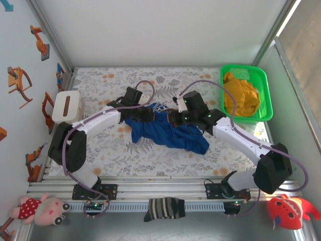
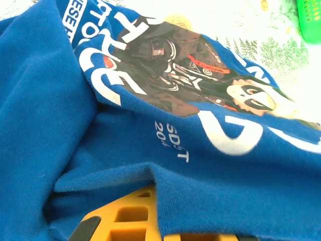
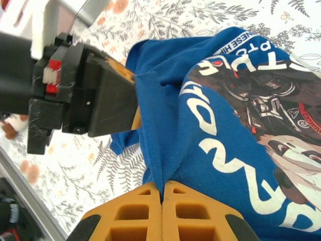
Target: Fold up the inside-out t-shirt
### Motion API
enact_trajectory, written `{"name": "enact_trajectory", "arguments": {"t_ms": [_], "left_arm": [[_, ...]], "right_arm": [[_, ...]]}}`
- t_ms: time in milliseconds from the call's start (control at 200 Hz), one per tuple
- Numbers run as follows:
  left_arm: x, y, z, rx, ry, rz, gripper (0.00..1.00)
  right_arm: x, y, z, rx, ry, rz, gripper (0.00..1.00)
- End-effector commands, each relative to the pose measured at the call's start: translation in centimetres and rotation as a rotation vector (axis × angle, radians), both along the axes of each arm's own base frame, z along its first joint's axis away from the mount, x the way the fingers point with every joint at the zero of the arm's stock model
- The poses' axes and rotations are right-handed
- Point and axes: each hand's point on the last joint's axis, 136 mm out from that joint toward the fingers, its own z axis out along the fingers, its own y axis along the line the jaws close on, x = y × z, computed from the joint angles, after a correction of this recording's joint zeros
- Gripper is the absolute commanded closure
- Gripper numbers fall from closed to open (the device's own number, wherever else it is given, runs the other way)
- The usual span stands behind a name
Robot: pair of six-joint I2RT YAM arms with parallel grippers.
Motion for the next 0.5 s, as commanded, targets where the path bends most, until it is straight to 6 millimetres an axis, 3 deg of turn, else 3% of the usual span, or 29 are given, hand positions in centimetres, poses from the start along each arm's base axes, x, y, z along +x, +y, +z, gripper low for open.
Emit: {"name": "enact_trajectory", "arguments": {"t_ms": [0, 90, 210, 340, 491], "left_arm": [[1.6, 5.6, -2.8, 0.191, 0.001, 0.108, 0.79], [1.0, 5.1, -0.8, 0.125, -0.044, 0.098, 0.59], [-0.3, 4.4, 2.1, 0.048, -0.130, 0.088, 0.47], [-2.2, 2.6, 5.3, -0.028, -0.250, 0.027, 0.44], [-4.6, -0.8, 6.7, -0.089, -0.330, -0.107, 0.48]], "right_arm": [[0.2, -1.0, 3.9, 0.164, -0.021, -0.026, 1.00], [0.4, -1.1, 3.8, 0.165, -0.012, -0.030, 1.00], [0.7, -0.8, 3.6, 0.170, 0.002, -0.026, 1.00], [1.0, -0.6, 3.7, 0.175, 0.005, -0.021, 1.00], [1.2, -0.6, 4.0, 0.181, 0.007, -0.028, 1.00]]}}
